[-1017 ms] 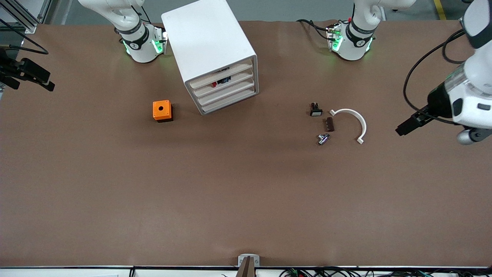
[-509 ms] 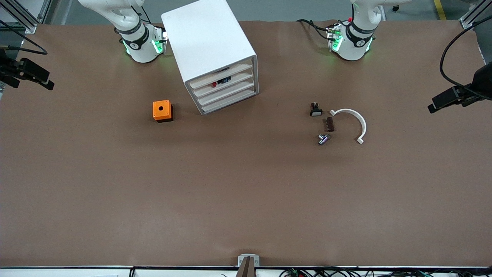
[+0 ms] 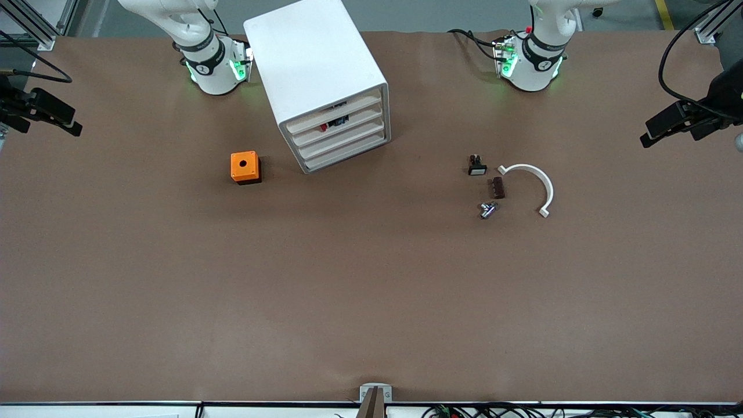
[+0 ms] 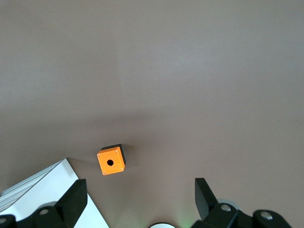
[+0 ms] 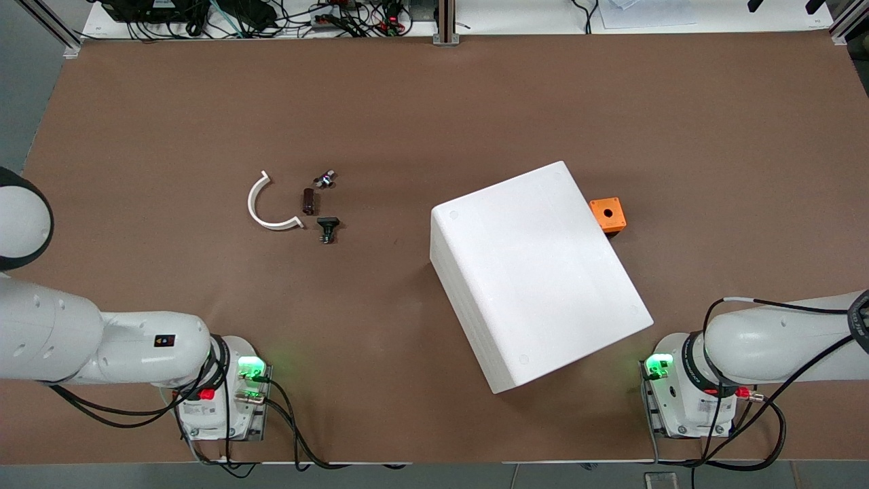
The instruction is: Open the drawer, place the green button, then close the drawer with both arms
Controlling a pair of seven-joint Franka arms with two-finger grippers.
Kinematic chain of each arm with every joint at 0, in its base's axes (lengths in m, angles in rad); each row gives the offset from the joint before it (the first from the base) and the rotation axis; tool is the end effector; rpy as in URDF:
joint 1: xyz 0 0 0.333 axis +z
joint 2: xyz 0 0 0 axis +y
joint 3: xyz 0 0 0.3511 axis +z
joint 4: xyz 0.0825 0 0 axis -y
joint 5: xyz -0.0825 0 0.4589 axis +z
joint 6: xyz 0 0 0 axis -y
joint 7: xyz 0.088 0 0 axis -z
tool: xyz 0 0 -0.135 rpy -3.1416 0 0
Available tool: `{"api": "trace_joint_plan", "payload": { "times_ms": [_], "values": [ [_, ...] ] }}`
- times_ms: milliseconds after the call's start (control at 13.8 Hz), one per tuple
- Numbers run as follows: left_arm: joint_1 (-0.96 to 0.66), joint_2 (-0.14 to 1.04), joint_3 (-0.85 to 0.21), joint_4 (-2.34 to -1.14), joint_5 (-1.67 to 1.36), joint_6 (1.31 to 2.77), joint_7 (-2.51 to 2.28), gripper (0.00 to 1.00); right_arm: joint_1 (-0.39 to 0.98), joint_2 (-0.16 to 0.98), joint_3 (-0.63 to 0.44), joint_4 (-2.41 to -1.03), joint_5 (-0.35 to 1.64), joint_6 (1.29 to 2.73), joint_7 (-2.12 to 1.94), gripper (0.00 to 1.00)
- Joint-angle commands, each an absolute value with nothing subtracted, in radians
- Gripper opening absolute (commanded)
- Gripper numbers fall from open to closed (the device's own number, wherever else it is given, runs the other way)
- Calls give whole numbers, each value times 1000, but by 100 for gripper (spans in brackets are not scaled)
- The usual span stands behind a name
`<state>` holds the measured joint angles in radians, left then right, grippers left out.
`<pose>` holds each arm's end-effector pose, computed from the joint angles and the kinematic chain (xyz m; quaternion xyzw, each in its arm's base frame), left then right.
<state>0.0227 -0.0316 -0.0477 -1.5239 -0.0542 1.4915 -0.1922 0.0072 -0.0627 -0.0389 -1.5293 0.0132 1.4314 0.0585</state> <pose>0.6099 -0.0234 0.6699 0.9963 0.0814 -0.0033 0.0261 0.5911 -0.0176 0.6803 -0.9988 0.0442 0.0177 0.0075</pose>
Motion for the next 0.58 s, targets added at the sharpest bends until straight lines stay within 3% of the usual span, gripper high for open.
{"api": "trace_joint_plan", "payload": {
  "times_ms": [0, 509],
  "values": [
    [37, -78, -63, -1565, -31, 1494, -169, 100, -11, -49, -28, -1502, 8, 1414, 46, 100],
    [37, -92, -69, -1598, -3, 1500, -163, 100, -9, -49, -28, -1502, 8, 1414, 46, 100]
  ]
}}
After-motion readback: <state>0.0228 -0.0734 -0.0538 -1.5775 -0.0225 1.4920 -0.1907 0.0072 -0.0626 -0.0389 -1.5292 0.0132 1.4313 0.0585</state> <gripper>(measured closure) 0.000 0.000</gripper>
